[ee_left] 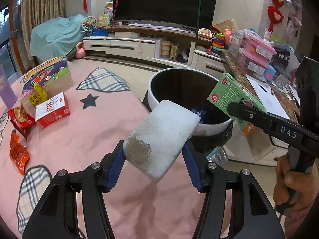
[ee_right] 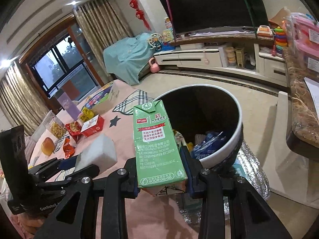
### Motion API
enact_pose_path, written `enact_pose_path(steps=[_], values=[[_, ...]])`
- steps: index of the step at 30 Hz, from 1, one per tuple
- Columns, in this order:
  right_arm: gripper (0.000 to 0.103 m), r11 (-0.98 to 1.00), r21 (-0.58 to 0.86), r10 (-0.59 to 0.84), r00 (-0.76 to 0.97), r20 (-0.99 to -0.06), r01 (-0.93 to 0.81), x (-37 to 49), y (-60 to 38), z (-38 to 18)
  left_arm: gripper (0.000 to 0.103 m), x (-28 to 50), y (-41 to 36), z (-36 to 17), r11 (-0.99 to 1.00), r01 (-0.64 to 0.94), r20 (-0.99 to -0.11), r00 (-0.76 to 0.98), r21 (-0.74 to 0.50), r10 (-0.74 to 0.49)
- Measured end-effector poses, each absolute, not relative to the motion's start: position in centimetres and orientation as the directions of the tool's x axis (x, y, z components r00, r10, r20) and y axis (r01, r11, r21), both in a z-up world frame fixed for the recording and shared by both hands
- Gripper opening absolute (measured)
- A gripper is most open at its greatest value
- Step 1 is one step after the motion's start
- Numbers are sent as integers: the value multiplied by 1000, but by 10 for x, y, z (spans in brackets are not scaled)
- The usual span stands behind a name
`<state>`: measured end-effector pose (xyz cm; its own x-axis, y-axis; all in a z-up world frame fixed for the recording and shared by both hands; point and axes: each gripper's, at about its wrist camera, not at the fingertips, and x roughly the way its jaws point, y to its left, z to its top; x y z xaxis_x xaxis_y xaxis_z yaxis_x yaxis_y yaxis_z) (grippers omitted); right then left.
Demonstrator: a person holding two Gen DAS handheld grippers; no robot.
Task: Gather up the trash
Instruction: 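Carry foam block and green carton over the black bin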
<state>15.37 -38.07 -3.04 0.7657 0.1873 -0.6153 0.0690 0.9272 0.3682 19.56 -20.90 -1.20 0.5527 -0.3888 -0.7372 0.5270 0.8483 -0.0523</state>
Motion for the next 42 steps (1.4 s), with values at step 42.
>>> enact_pose_path(steps=[42], values=[[35,926,354,156,717,-679,134,209,-431,-41,58,253,-283,-12,818,574,-764,541,30,-351]])
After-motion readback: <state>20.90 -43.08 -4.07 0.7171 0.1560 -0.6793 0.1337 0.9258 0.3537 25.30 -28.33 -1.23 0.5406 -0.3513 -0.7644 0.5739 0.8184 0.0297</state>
